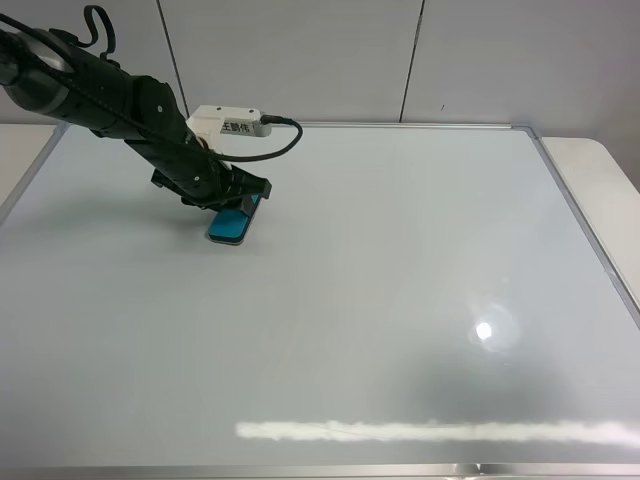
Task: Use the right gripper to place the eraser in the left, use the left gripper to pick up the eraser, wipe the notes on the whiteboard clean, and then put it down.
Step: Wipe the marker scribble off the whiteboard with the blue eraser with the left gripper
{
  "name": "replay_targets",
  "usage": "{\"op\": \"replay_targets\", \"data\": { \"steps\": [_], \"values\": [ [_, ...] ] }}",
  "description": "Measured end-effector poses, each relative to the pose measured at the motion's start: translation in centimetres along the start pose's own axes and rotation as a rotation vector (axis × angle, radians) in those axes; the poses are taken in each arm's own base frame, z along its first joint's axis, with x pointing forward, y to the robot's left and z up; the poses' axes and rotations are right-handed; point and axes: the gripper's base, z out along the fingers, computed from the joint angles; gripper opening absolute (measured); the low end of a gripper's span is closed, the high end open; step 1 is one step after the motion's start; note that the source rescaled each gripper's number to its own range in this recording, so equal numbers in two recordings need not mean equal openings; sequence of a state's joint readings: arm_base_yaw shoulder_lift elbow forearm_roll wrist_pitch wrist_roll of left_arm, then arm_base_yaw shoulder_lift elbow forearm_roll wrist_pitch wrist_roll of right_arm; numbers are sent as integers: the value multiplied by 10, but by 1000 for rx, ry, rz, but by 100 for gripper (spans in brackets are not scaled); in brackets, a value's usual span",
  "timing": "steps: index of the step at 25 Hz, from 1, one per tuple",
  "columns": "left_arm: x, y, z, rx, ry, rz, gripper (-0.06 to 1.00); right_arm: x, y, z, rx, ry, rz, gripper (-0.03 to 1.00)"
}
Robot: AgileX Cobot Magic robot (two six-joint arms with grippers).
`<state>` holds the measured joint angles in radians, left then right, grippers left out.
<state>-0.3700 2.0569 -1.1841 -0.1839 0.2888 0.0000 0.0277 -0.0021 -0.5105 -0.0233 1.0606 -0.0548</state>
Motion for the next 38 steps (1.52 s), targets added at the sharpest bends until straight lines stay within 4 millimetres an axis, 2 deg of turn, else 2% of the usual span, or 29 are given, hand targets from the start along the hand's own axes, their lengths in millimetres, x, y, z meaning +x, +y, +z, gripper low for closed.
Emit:
{"op": "replay_targets", "data": {
  "steps": [7,13,18,31,35,38],
  "values": [
    [8,42,-17,-55,25,-77,0,0,0,0,0,0,0,81],
    [30,75,-35,-109,32,-131,0,0,0,0,0,0,0,81],
    [52,92,-51,-141,30,-169,0,0,0,0,0,0,0,81],
    [113,98,-90,-172,88,-198,0,0,0,0,26,2,13,81],
    [123,94,-107,-176,156,-158,0,0,0,0,41,3,21,81],
    [121,97,-118,-193,129,-158,0,0,0,0,41,3,21,81]
  ]
}}
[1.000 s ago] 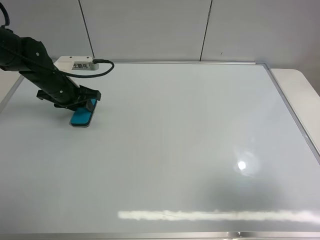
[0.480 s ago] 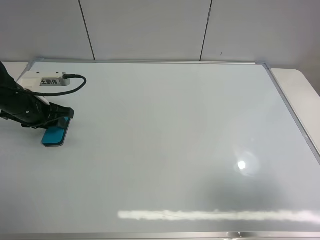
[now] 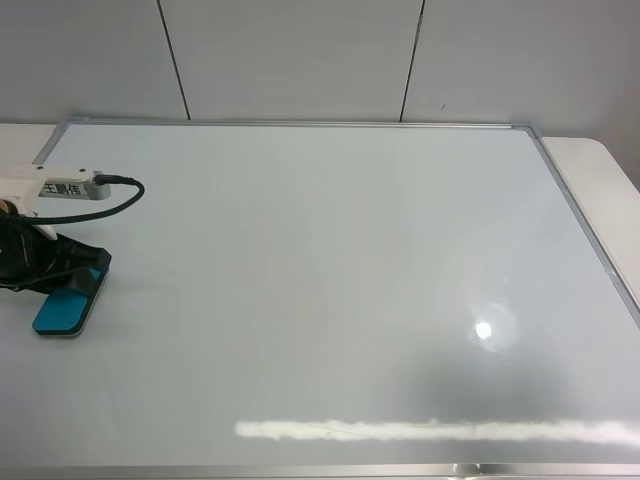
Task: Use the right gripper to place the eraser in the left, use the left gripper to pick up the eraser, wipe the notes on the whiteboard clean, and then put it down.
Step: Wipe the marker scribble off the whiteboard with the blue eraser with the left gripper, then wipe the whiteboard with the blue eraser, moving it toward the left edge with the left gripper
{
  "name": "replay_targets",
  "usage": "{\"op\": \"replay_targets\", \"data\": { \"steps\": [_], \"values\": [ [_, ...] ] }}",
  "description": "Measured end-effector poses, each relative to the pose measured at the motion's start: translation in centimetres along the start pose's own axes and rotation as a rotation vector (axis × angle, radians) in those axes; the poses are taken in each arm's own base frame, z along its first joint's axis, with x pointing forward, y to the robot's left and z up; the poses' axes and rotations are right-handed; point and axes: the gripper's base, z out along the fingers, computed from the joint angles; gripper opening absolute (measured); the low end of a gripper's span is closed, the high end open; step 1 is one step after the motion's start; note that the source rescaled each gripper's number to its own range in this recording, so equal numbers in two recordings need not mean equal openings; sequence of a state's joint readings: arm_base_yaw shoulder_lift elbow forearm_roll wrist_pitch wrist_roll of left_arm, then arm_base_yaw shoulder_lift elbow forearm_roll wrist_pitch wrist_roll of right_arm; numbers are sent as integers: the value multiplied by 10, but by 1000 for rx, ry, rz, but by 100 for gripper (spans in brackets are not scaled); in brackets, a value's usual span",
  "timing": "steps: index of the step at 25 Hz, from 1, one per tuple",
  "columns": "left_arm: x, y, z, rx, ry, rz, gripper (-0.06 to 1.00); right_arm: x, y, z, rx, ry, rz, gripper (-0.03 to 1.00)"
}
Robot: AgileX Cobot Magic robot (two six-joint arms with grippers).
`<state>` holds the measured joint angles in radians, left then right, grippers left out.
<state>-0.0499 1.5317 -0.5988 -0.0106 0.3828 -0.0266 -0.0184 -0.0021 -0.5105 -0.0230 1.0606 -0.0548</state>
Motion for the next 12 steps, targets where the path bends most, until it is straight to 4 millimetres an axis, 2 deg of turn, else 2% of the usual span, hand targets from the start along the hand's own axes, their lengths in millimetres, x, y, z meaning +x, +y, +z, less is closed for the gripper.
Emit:
{"op": "replay_targets", "data": {
  "steps": [7,12],
  "values": [
    [0,13,-3,-31,-5,-8,0,0,0,0,0,0,0,81],
    [-7,21,-3,-45,-82,3,0,0,0,0,0,0,0,81]
  ]
}}
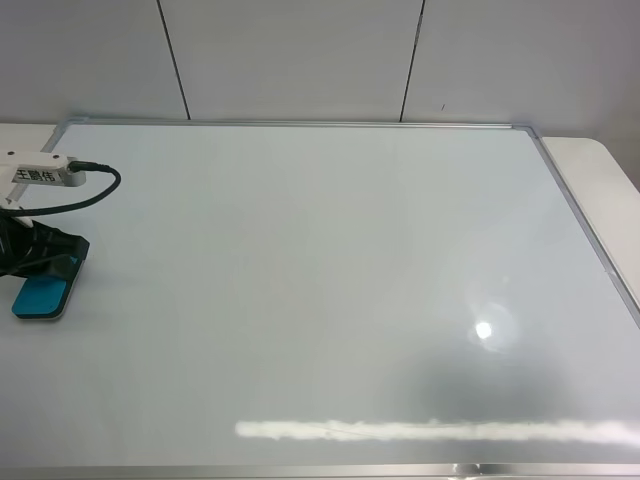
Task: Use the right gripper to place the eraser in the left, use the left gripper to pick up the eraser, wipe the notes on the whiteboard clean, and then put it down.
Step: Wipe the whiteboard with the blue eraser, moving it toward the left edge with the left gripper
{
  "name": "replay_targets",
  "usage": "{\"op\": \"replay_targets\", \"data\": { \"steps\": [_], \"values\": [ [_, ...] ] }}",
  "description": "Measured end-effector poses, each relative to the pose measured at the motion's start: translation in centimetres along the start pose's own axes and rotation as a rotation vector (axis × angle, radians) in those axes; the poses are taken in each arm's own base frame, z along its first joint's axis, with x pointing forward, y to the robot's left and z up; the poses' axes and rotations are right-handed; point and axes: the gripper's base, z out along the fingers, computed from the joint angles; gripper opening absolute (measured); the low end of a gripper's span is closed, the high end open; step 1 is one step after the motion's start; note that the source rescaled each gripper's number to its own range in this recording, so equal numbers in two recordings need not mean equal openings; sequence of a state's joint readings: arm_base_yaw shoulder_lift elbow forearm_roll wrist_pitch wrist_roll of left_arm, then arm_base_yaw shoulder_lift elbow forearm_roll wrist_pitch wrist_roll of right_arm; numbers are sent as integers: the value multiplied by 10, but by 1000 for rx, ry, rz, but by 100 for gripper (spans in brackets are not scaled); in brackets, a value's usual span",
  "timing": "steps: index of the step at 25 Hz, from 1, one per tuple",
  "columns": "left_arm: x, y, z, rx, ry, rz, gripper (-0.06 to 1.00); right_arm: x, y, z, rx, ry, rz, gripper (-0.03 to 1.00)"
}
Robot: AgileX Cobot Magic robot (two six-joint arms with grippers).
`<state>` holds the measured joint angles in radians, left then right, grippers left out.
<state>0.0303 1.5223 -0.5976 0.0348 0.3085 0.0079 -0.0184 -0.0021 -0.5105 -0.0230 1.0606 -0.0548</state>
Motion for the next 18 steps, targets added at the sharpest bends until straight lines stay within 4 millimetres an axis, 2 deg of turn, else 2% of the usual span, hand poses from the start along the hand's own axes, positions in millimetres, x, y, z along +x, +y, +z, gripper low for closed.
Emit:
{"op": "replay_targets", "data": {
  "steps": [5,18],
  "values": [
    [1,1,7,-1,13,5,0,0,0,0,0,0,0,81],
    [4,1,9,0,45,14,0,0,0,0,0,0,0,81]
  ]
}}
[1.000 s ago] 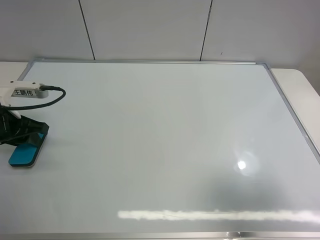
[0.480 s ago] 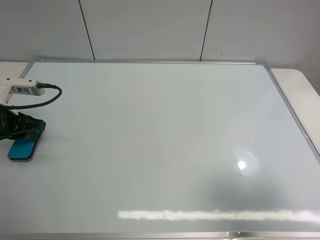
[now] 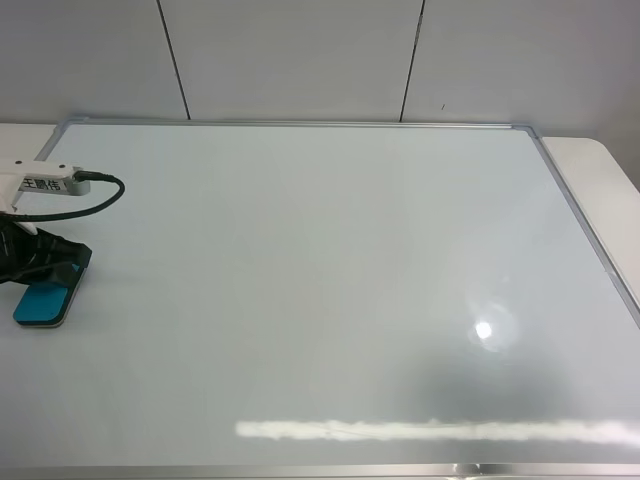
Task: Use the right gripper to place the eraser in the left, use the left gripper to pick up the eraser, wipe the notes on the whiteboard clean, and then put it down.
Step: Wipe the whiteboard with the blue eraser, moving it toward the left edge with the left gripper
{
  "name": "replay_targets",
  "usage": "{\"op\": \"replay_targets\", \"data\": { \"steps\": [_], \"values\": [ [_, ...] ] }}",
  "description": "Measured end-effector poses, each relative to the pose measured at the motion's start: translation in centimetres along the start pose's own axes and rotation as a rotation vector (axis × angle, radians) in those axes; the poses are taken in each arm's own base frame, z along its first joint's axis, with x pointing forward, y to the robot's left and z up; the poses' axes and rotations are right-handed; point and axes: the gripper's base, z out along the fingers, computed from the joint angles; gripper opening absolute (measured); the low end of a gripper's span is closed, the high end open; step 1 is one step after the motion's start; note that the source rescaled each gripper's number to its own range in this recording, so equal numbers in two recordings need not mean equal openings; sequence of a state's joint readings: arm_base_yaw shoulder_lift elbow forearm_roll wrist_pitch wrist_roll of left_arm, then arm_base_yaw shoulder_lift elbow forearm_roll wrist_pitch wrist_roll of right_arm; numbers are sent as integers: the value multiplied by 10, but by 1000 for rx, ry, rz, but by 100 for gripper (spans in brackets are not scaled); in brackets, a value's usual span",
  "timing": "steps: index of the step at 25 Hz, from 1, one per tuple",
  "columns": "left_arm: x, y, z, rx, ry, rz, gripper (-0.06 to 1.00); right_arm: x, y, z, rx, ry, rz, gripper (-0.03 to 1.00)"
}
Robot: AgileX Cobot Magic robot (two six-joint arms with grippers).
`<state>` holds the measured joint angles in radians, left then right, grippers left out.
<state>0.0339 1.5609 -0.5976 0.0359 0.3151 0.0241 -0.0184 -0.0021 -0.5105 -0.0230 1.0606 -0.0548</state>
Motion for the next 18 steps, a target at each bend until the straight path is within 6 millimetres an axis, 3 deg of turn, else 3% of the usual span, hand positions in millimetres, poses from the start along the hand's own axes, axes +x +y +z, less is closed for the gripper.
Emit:
{"op": "replay_targets", "data": {
  "steps": [1,3,4,5,6,10,18],
  "values": [
    [0,0,0,0,1,2,6,0,0,0,0,0,0,81],
    [0,0,0,0,1,8,40,0,0,0,0,0,0,81],
    [0,0,0,0,1,12,63,0,0,0,0,0,0,81],
    [0,0,0,1,1,15,79,0,0,0,0,0,0,81],
    [0,0,0,1,3,21,88,0,0,0,0,0,0,81],
    [2,0,0,4,20,19,98,0,0,0,0,0,0,81],
    [2,0,-6,4,18,18,99,0,0,0,0,0,0,81]
  ]
}}
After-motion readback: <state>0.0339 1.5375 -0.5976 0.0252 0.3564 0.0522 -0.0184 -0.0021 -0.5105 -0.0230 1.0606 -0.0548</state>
